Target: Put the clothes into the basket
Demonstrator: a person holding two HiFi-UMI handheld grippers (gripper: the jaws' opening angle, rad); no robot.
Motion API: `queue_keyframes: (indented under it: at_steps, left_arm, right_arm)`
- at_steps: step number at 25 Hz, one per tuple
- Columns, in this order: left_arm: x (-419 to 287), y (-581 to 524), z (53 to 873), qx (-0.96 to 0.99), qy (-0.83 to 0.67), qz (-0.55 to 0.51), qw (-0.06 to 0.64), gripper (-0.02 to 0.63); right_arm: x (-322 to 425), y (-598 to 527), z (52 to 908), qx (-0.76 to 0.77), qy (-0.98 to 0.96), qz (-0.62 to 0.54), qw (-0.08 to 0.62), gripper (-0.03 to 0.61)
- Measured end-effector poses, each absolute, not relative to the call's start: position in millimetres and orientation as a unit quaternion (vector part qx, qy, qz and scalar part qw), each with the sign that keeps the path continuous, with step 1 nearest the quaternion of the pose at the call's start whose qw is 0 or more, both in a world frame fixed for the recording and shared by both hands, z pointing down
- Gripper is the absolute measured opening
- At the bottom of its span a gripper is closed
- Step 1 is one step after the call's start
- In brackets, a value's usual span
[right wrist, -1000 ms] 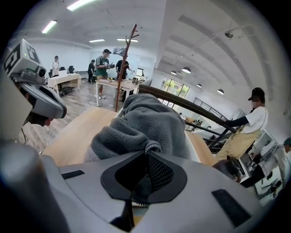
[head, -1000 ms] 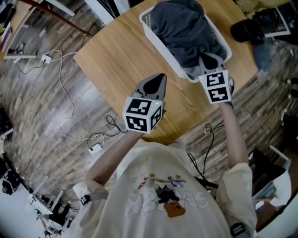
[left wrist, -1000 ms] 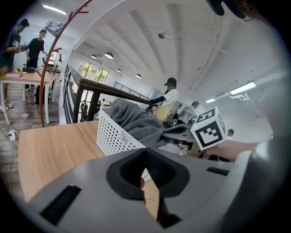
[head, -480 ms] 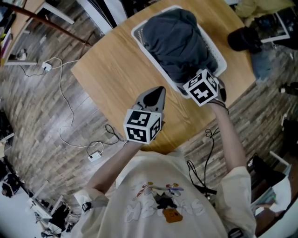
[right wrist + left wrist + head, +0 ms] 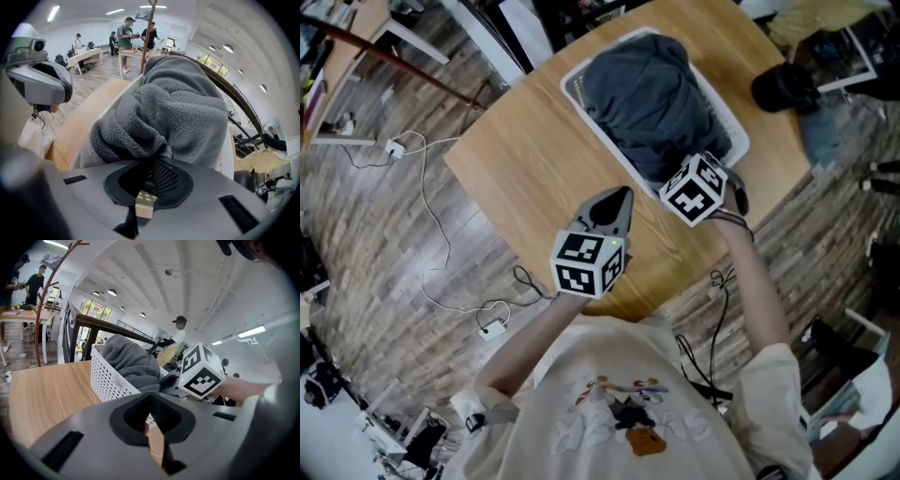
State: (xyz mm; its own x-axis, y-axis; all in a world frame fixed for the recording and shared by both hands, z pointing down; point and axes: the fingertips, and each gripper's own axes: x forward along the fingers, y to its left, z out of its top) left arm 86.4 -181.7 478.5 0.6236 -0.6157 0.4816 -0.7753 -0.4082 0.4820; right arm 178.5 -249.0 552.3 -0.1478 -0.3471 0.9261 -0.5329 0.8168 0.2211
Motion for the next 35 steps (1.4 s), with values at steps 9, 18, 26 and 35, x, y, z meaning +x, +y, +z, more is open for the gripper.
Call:
queue_keyframes:
  at_steps: [9,18,26,35]
  left_arm:
    - [87.7,-171.5,471.1,0.839,-0.405,0.11,0.347,0.002]
    - [84.5,-163.4,461.6,0.846,-0.398,0.103,0.34,0.0]
    - [74.8,-153.4,454.7,0.849,-0.393,0.1,0.338,0.002]
    - [61.7,-136.3,438.1,0.858,-0.382,0.088,0.332,0.002]
  right_arm:
    - [192.7,-247.4,534.4,0.372,-0.762,0.123,0.516,0.037]
    - [193.2,-238.8,507.2,0.421,-0.772,0.14,0.456,0.037]
    - [199.4,-225.6,489.4,0.465,-0.763,0.146,0.424,0.037]
    - [189.8,-191.7,450.5,0.526,-0.763,0.136,0.35,0.037]
